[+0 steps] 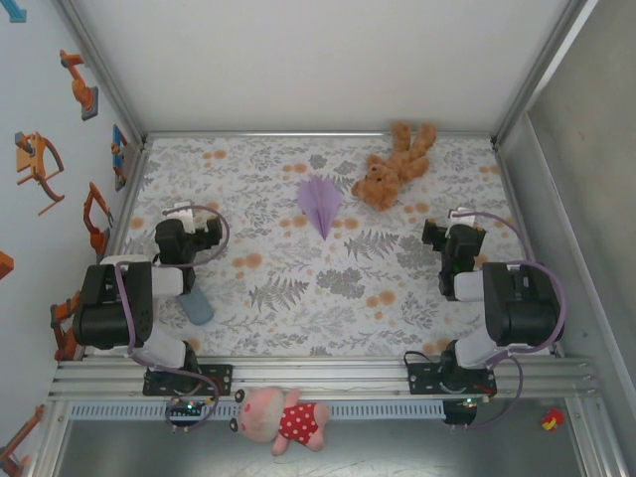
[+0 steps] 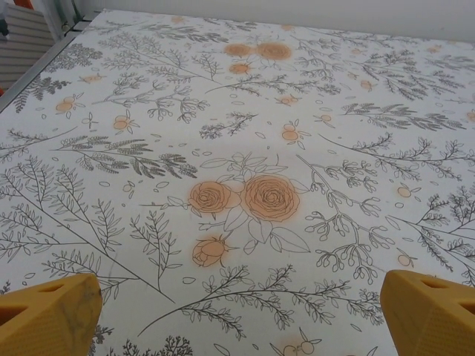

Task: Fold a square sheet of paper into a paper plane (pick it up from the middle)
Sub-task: Reset both arms

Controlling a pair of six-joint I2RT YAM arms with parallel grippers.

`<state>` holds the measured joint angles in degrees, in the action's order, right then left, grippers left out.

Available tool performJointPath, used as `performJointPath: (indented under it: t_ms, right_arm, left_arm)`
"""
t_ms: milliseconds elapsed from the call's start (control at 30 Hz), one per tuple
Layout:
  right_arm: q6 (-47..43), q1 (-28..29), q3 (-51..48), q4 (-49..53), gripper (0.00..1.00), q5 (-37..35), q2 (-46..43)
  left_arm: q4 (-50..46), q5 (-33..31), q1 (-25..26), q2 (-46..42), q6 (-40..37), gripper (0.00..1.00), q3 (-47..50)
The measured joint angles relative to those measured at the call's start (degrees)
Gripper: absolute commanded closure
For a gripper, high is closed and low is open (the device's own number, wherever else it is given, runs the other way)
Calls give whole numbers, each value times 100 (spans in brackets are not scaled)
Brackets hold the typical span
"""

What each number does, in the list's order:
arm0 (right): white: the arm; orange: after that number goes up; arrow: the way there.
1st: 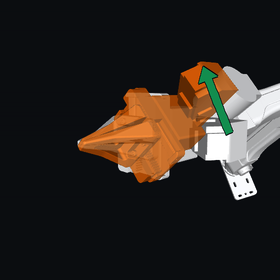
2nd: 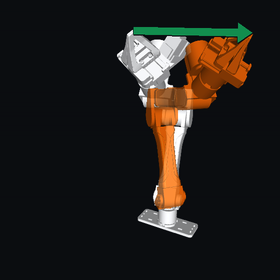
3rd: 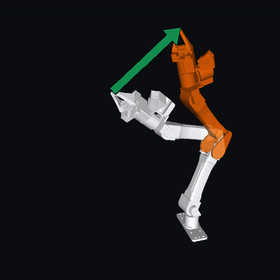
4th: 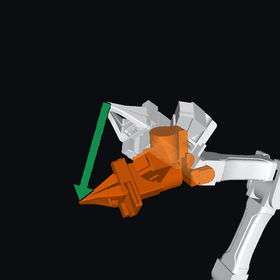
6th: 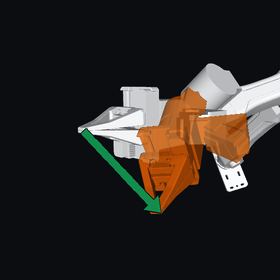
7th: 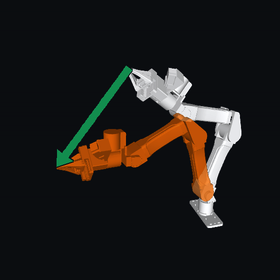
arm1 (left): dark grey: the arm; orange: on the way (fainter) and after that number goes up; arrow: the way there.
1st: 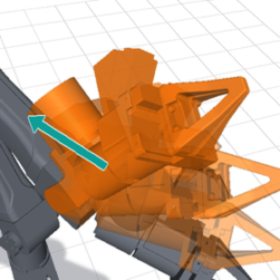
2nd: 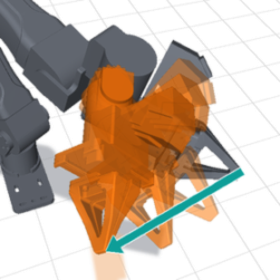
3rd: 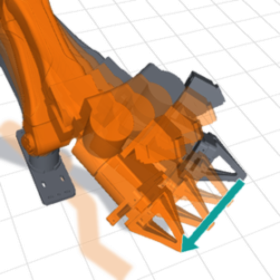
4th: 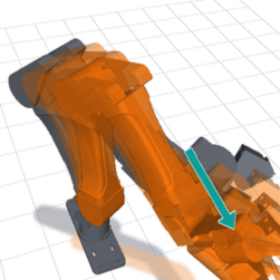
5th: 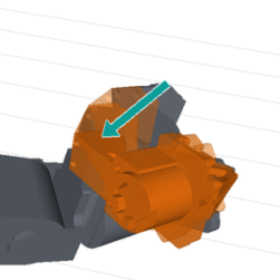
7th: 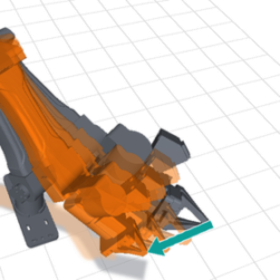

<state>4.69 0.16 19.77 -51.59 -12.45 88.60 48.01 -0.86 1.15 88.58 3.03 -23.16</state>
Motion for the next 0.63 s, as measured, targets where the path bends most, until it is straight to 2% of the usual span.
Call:
performJointPath:
  t_ms: [633]
  right_arm:
    - [0, 0, 2, 33, 1, 46, 0]
  left_arm:
    - [-94, -61, -83, 0, -31, 4, 2]
